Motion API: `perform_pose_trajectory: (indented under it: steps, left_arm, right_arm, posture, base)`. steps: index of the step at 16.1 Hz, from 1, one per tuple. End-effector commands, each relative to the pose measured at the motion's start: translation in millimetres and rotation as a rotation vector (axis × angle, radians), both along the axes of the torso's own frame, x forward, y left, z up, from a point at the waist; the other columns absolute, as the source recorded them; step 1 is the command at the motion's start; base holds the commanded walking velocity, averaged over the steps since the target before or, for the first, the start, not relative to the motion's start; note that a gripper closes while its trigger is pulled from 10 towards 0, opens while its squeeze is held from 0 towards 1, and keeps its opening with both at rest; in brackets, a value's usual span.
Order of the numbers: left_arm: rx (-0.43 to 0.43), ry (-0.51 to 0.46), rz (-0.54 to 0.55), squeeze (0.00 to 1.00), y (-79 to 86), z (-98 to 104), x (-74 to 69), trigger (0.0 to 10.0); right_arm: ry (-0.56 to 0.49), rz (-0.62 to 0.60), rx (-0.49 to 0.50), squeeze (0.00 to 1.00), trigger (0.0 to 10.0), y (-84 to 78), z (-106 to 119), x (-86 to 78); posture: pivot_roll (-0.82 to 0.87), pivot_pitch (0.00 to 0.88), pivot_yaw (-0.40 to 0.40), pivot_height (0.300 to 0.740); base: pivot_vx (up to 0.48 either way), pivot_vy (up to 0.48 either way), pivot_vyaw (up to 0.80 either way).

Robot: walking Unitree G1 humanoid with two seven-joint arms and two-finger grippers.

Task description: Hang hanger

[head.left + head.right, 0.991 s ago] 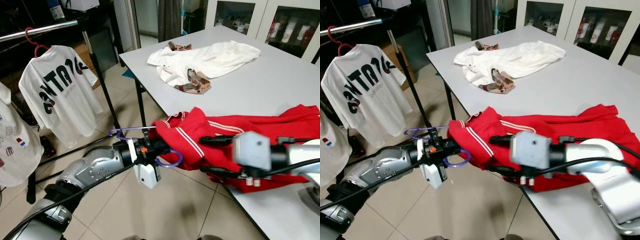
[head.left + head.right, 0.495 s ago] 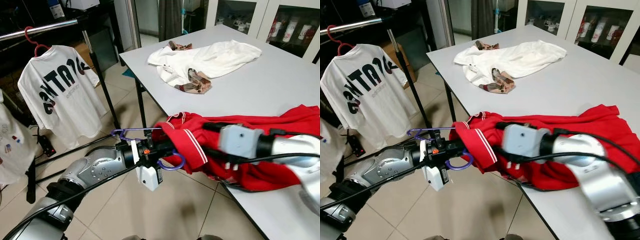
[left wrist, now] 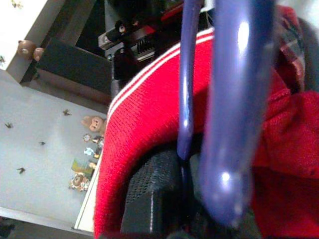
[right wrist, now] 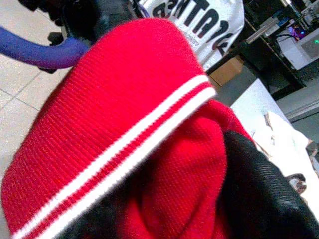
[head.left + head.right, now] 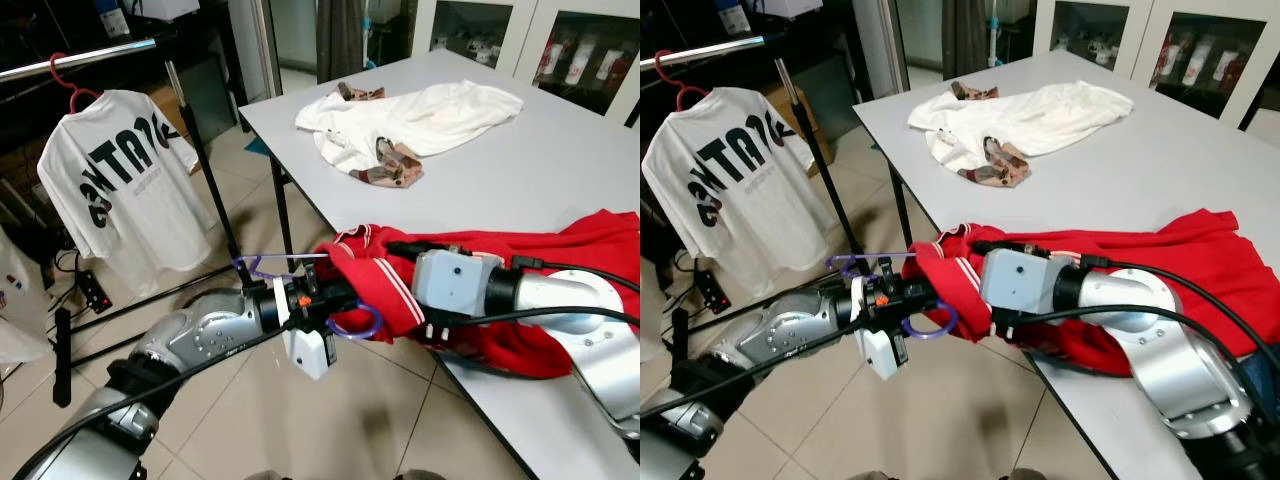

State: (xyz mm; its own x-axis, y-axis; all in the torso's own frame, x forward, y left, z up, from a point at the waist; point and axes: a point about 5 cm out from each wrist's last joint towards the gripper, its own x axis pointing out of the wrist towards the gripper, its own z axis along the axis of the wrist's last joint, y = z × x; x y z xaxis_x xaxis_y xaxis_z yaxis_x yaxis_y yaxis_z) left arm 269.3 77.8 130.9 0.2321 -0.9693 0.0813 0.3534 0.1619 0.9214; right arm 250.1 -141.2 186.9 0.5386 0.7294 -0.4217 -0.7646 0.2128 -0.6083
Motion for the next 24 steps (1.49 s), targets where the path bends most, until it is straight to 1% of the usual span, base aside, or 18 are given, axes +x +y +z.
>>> perform_pose_trajectory:
  steps: [1,2,3,4,6,9,13,17,19,21,22,23,24]
  left_arm:
    - [-0.008,-0.037,-0.044,0.0,-8.8,8,0.3,10.0]
    - [-0.011,-0.039,-0.045,0.0,-9.9,9,1.0,10.0]
    - [-0.014,-0.042,-0.048,0.0,-11.7,11,1.9,10.0]
    - [-0.015,-0.042,-0.05,0.0,-12.4,11,2.1,10.0]
    - [-0.019,-0.039,-0.052,0.0,-13.0,11,1.6,10.0]
    - [-0.025,-0.026,-0.041,0.0,-11.4,9,0.5,10.0]
    - [-0.018,-0.005,-0.027,0.0,-8.5,5,0.0,10.0]
    - [-0.014,0.028,-0.011,0.0,-6.5,-2,-4.3,10.0]
    - [-0.003,0.035,0.001,0.0,-4.9,-5,-4.2,10.0]
    - [0.01,0.033,0.009,0.0,-1.9,-5,-3.0,10.0]
    - [0.007,0.021,0.011,0.06,-0.5,-4,-3.0,10.0]
    - [-0.013,0.029,0.014,1.0,0.5,-2,-2.6,10.0]
    - [-0.017,0.035,0.013,1.0,0.7,-1,-2.6,10.0]
  right_arm:
    - [-0.043,0.034,0.007,0.0,2.0,9.3,4,1.1]
    - [-0.043,0.035,0.004,0.0,2.0,10.0,3,1.2]
    - [-0.038,0.036,0.003,0.0,2.6,12.2,1,0.8]
    - [-0.035,0.035,0.004,0.0,2.5,13.5,0,0.6]
    - [-0.03,0.028,-0.002,0.0,0.0,12.7,-3,1.3]
    - [-0.019,0.009,-0.015,0.0,0.0,9.7,-7,2.9]
    - [-0.035,-0.04,-0.035,0.0,0.0,4.8,-10,11.0]
    - [-0.109,-0.067,-0.037,0.0,0.0,3.7,-8,18.6]
    - [-0.161,-0.086,-0.074,0.0,0.0,-3.5,-8,24.3]
    - [-0.186,-0.084,-0.059,0.0,0.0,-3.1,-6,25.5]
    - [-0.191,-0.079,-0.055,0.0,0.0,-1.9,-6,25.8]
    - [-0.194,-0.075,-0.052,0.0,0.0,-1.0,-7,25.8]
    - [-0.195,-0.074,-0.051,0.0,0.0,-0.9,-7,25.8]
  posture:
    - [-0.14,0.0,0.107,0.736]
    - [-0.14,0.0,0.107,0.736]
    - [-0.13,0.0,0.106,0.736]
    - [-0.13,0.0,0.107,0.736]
    - [-0.13,0.0,0.108,0.736]
    - [-0.13,0.0,0.109,0.736]
    - [-0.13,0.0,0.109,0.736]
    - [-0.12,0.0,0.106,0.736]
    - [-0.12,0.0,0.108,0.736]
    - [-0.12,0.0,0.11,0.736]
    - [-0.12,0.0,0.11,0.736]
    - [-0.12,0.0,0.111,0.736]
    - [-0.12,0.0,0.111,0.736]
  base:
    - [0.0,0.0,0.0]
    - [0.0,0.0,0.0]
    - [0.0,0.0,0.0]
    - [0.0,0.0,0.0]
    - [0.0,0.0,0.0]
    - [0.0,0.0,0.0]
    - [0.0,0.0,0.0]
    - [0.0,0.0,0.0]
    - [0.0,0.0,0.0]
    - [0.0,0.0,0.0]
    - [0.0,0.0,0.0]
    - [0.0,0.0,0.0]
    - [0.0,0.0,0.0]
